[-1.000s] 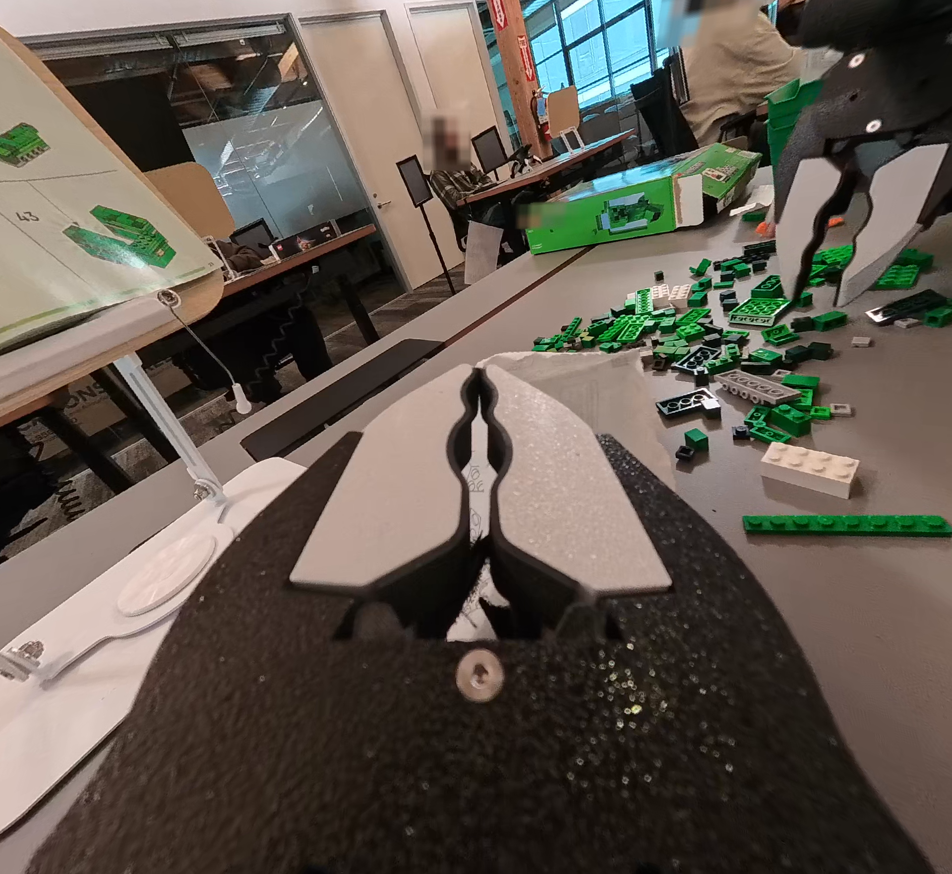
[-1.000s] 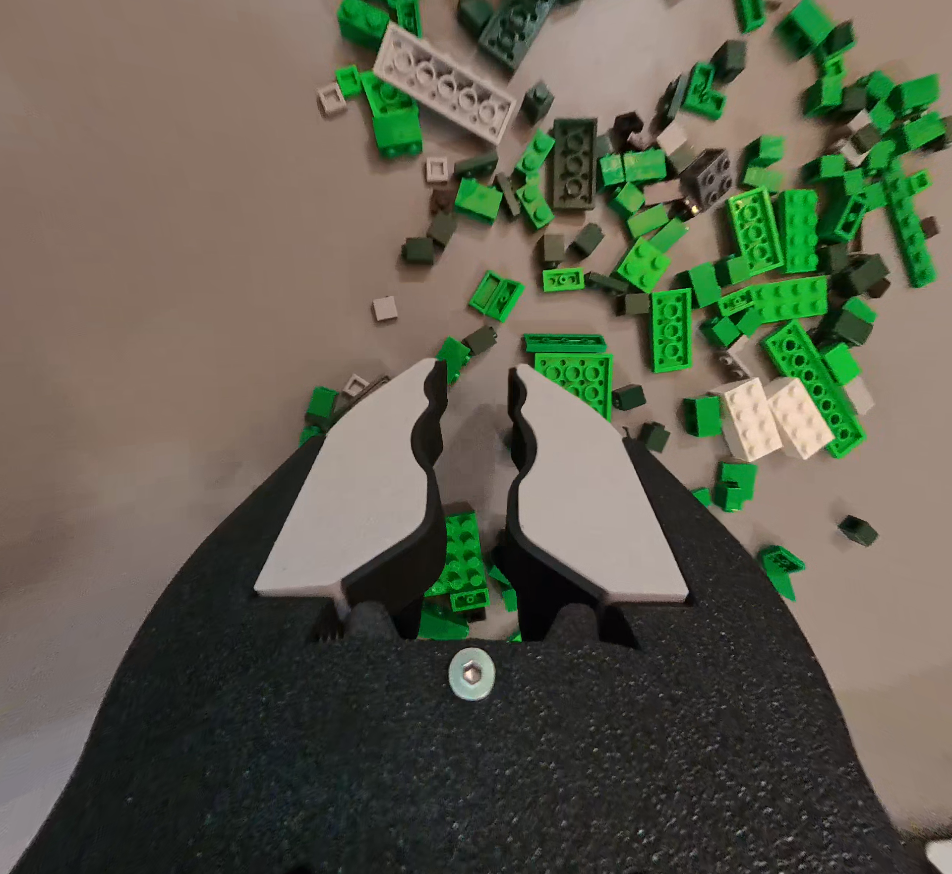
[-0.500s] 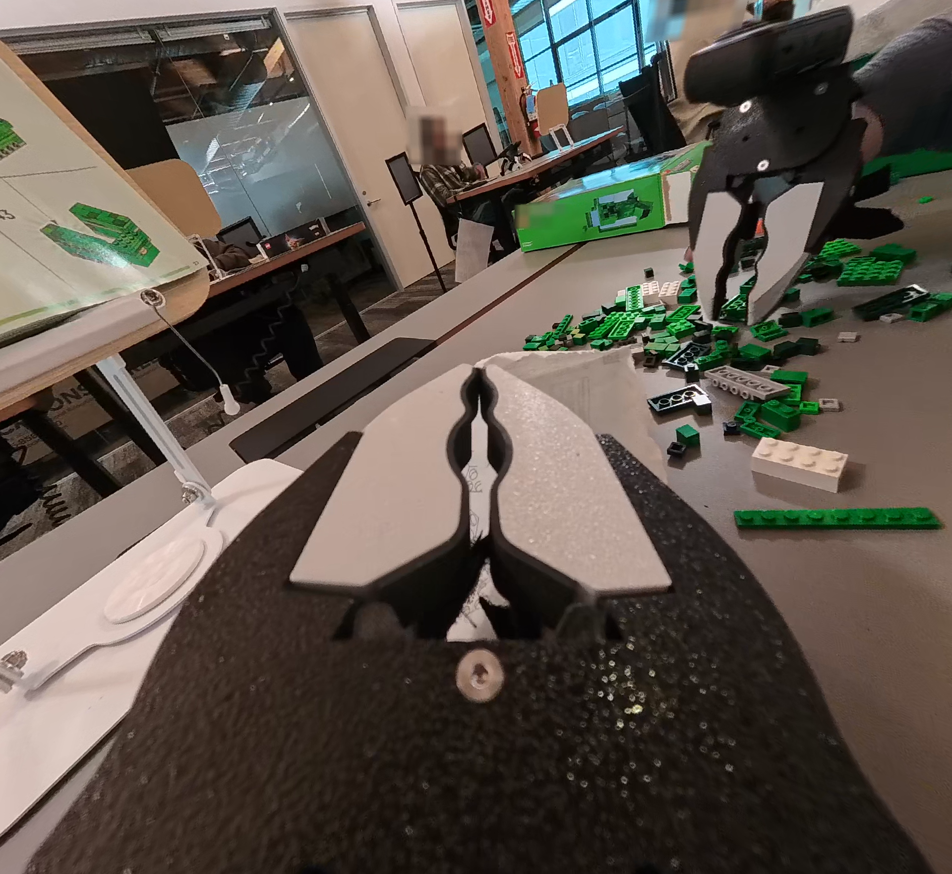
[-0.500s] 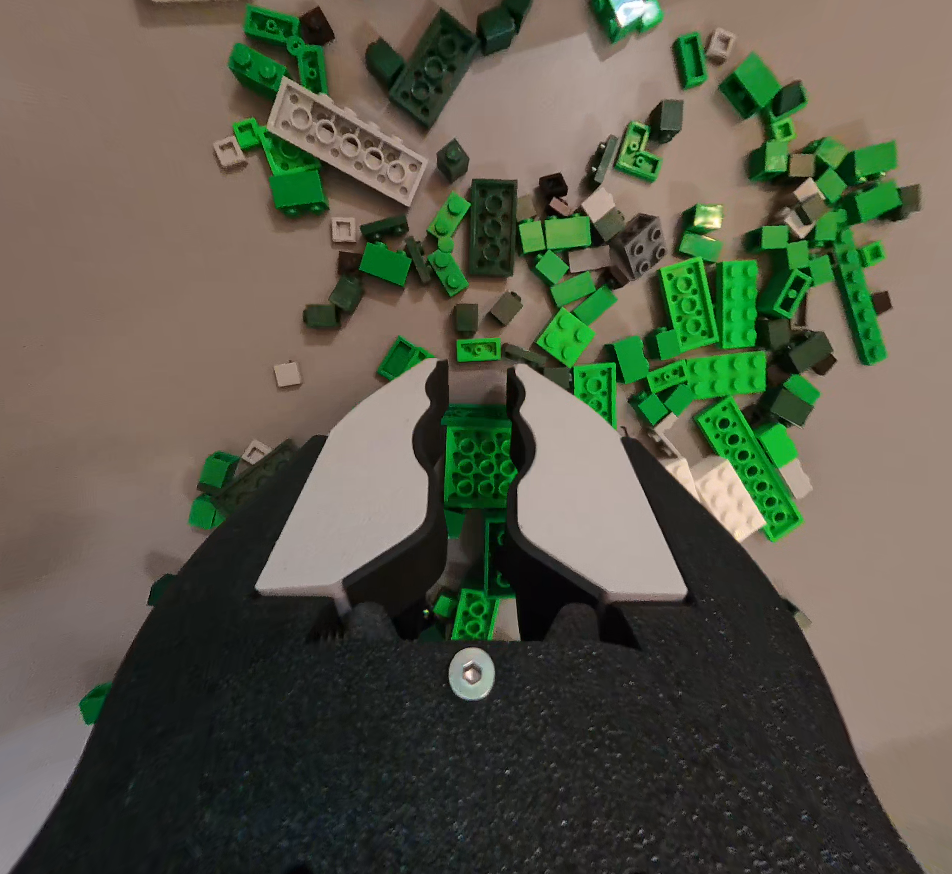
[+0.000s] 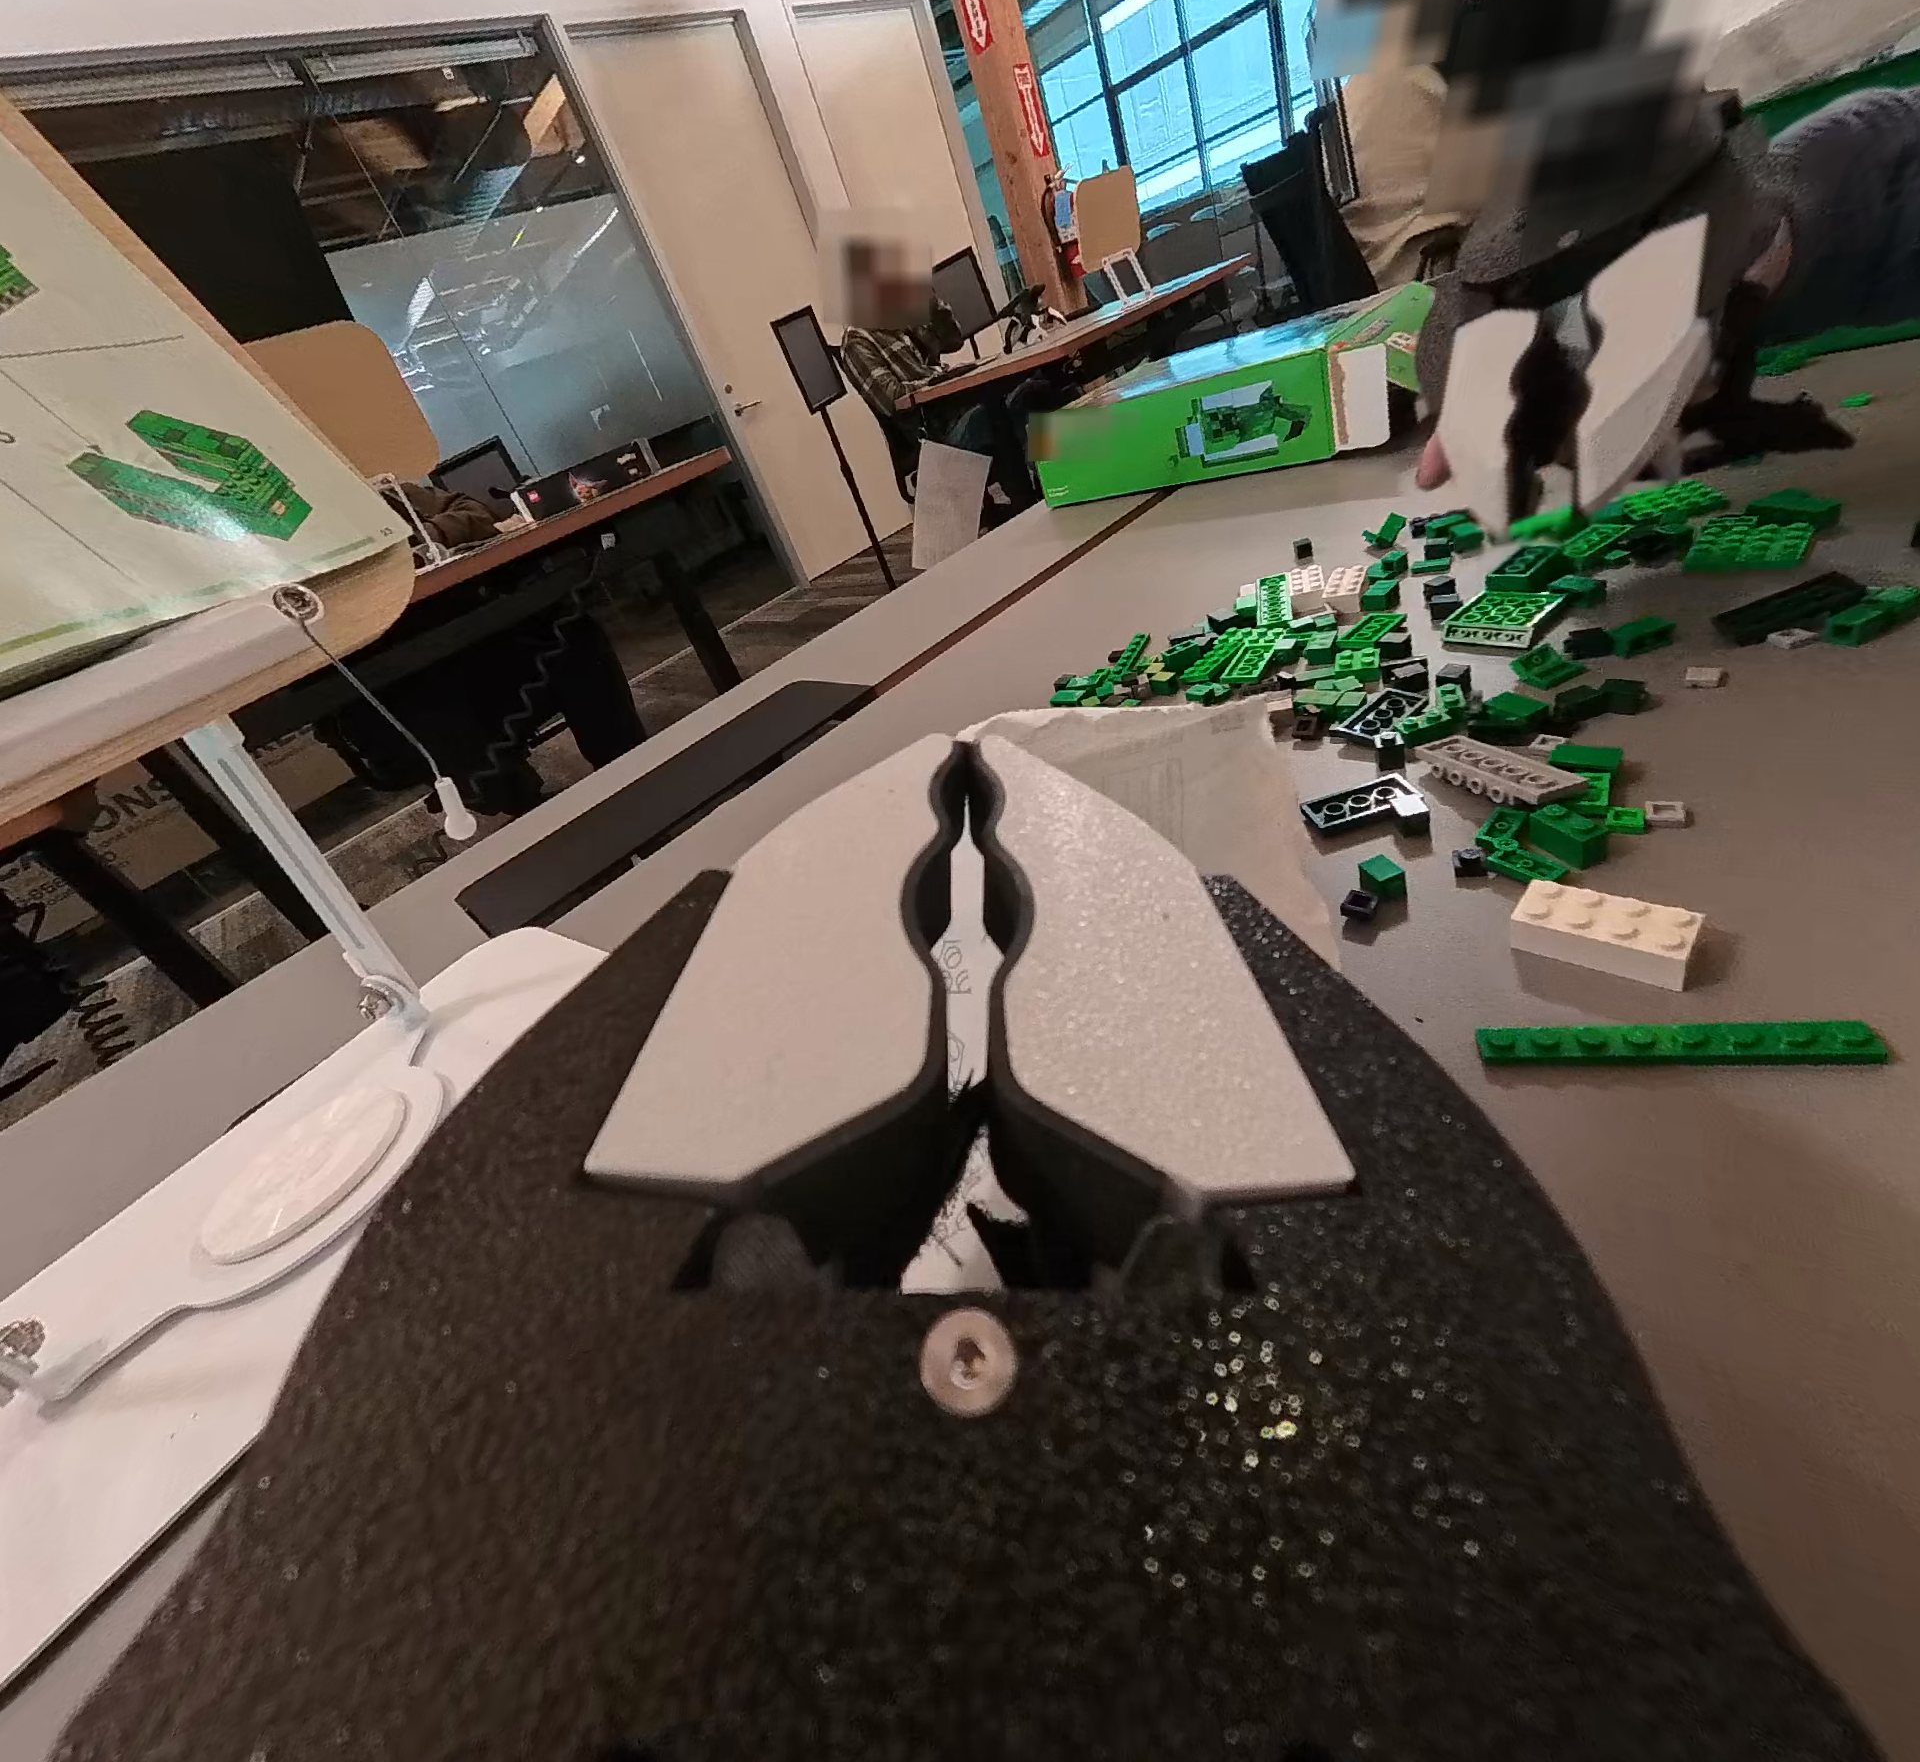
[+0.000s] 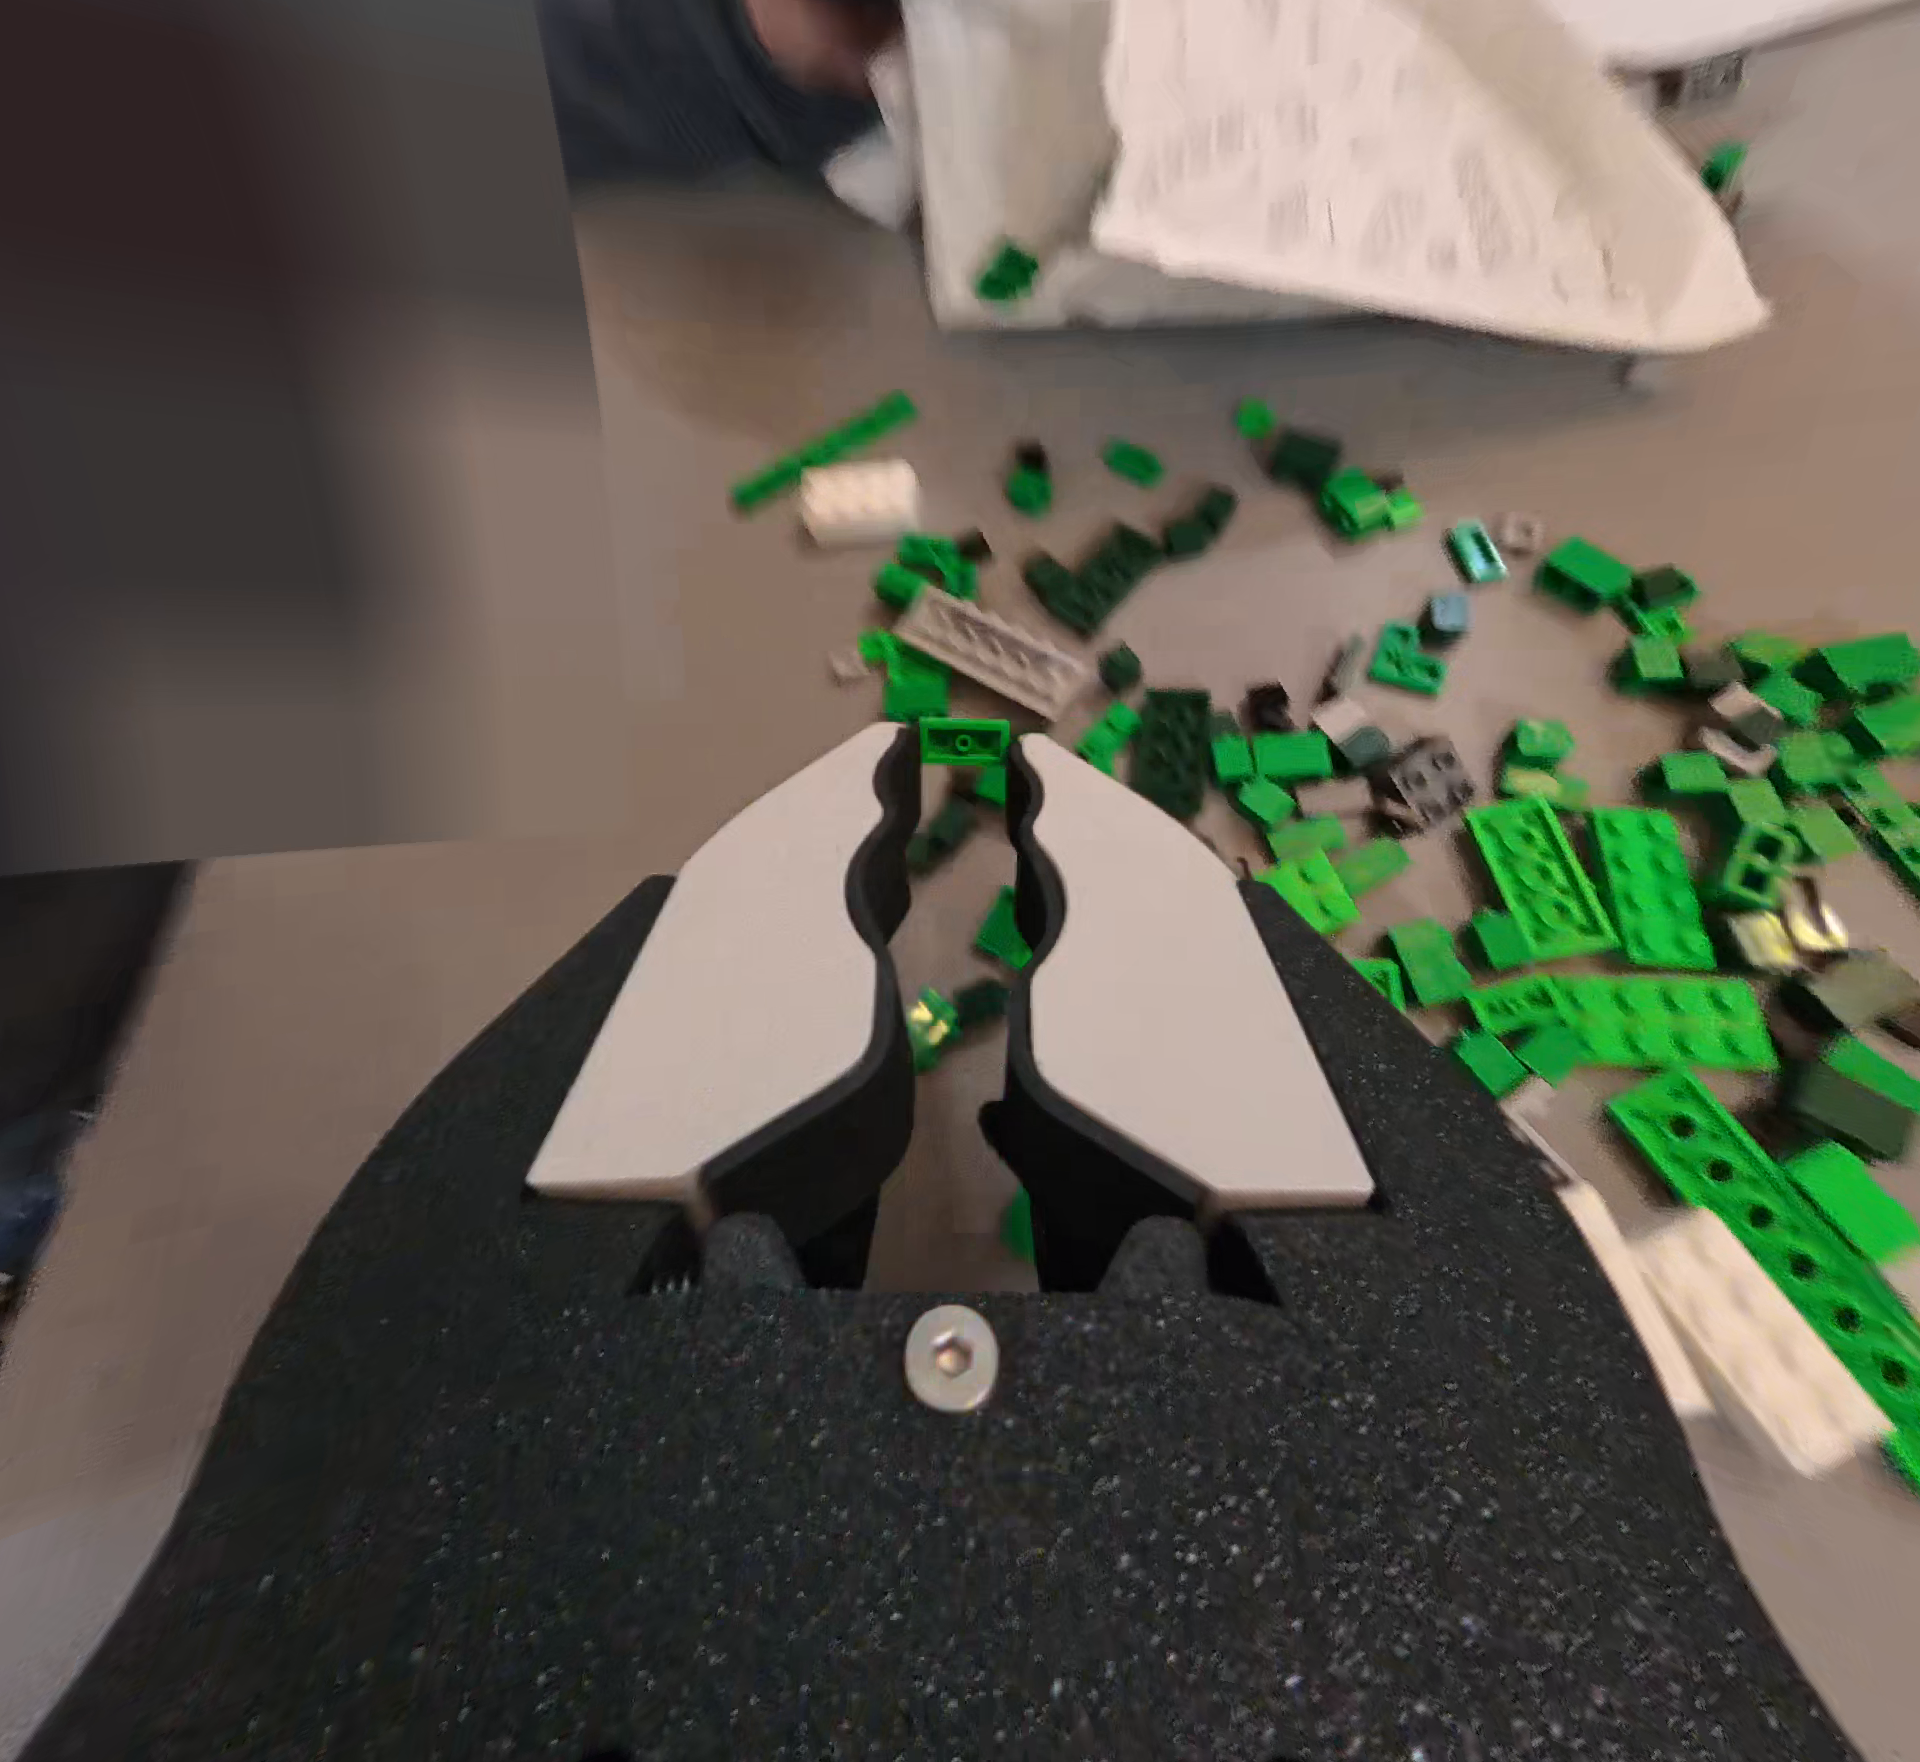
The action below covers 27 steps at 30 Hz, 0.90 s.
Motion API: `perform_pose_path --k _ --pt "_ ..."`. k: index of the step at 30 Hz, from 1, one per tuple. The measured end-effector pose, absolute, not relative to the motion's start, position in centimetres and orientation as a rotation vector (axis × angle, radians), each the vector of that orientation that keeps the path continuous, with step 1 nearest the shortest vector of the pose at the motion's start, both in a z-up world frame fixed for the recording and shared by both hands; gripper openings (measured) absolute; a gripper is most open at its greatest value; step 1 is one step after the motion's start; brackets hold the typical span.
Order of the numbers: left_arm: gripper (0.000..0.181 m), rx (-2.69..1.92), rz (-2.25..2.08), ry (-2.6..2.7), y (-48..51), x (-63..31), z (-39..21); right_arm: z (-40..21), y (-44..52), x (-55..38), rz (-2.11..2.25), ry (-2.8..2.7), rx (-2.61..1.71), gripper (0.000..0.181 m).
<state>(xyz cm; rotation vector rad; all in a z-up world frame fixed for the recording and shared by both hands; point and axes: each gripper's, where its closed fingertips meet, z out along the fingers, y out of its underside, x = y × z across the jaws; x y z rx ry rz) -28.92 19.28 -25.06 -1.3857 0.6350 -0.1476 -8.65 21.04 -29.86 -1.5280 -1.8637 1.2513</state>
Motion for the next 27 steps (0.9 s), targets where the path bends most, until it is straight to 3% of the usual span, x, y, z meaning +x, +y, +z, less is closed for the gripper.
perform_pose_path --k 6,13,27 --pt "0.0 -1.385 -0.148 0.635 19.3 -28.9 -25.1 -26.6 20.0 -8.2 1.528 -1.701 -1.393 0.015" --pt "0.0 -1.385 -0.147 0.63 19.3 -29.0 -25.1 -27.7 19.8 -8.6 1.41 -1.747 -1.414 0.014" --pt "0.0 -1.384 -0.146 0.63 19.3 -29.1 -25.1 -32.6 19.4 -8.6 0.707 -1.942 -1.454 0.015"
